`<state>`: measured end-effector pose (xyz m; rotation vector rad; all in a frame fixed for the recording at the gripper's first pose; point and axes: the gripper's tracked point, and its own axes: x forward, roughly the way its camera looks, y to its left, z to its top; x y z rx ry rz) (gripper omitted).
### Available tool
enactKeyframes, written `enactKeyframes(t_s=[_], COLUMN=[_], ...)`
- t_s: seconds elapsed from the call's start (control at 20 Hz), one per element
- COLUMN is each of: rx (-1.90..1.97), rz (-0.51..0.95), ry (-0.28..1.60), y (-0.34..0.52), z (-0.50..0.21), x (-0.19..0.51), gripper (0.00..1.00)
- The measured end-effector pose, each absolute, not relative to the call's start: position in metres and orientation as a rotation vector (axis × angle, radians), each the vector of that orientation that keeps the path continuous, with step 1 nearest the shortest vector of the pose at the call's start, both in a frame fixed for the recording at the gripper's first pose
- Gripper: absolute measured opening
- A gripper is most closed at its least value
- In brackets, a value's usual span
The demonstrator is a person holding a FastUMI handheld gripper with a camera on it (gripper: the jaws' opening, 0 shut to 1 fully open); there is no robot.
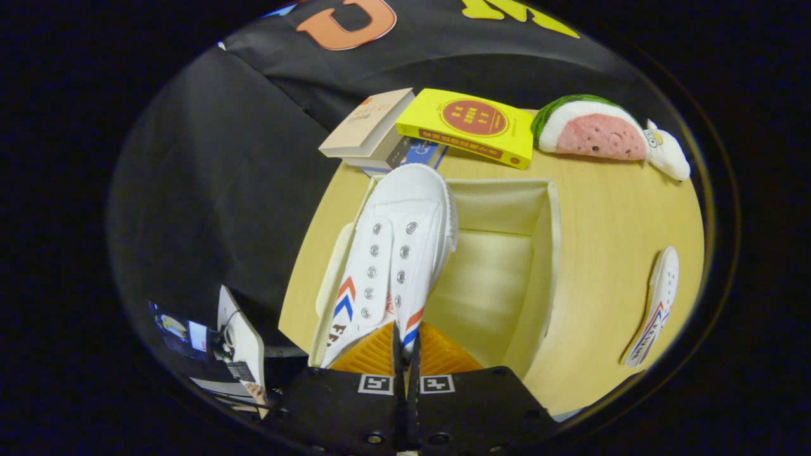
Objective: Open the storage box then place both shoes into the box .Put the left shoe in first, then the right shoe, with the right side of both shoes facing outward in a uniform manner.
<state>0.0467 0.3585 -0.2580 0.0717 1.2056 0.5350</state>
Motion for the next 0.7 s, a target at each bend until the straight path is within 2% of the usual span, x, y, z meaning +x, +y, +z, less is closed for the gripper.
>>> enactKeyframes(t_s=[0.3, 0.7], rx=[0.074, -0.004], rz=[0.422, 0.385], ry=[1.273, 1.373], y=[0.372, 0.377], z=[-0.301, -0.337], x=[0.055, 0.045], gripper=[0.0, 0.0])
